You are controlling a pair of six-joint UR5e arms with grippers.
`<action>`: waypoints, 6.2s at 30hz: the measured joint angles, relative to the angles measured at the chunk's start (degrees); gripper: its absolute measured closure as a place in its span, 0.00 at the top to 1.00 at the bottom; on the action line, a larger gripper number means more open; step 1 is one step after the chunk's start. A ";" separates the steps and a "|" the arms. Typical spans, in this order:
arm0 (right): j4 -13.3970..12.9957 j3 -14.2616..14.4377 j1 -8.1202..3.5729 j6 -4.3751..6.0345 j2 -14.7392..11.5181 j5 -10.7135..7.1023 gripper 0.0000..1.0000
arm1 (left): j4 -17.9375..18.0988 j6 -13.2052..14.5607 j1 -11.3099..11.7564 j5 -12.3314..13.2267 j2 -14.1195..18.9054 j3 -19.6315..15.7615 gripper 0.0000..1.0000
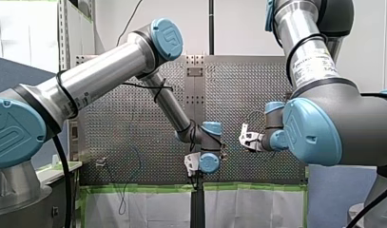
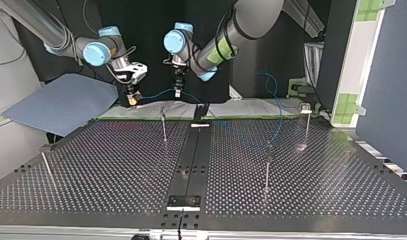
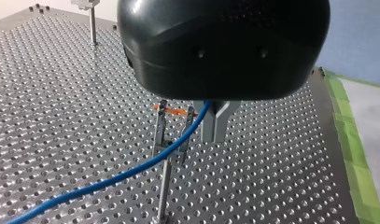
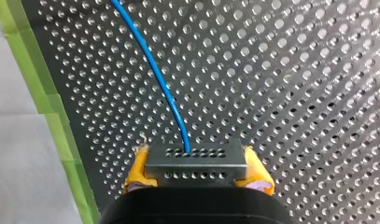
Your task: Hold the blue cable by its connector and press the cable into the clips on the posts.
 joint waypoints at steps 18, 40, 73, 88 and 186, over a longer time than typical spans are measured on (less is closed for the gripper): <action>-2.98 -0.86 -4.50 1.86 0.25 -6.08 0.00 | -2.02 -0.14 1.39 4.17 -0.32 3.41 0.00; -3.58 -2.06 -5.54 1.35 2.04 -8.59 0.00 | -5.25 -0.19 4.01 7.26 -0.36 6.75 0.00; -2.31 -6.02 -5.13 0.79 4.23 -8.75 0.00 | -7.74 -0.24 6.99 12.04 -2.01 11.74 0.00; -2.38 -7.28 -5.58 1.01 4.69 -8.52 0.00 | -8.19 -0.57 8.87 13.54 -3.59 12.89 0.00; 1.57 -15.02 -6.94 -0.02 8.49 -8.46 0.00 | -27.72 12.03 5.38 17.81 1.73 9.55 1.00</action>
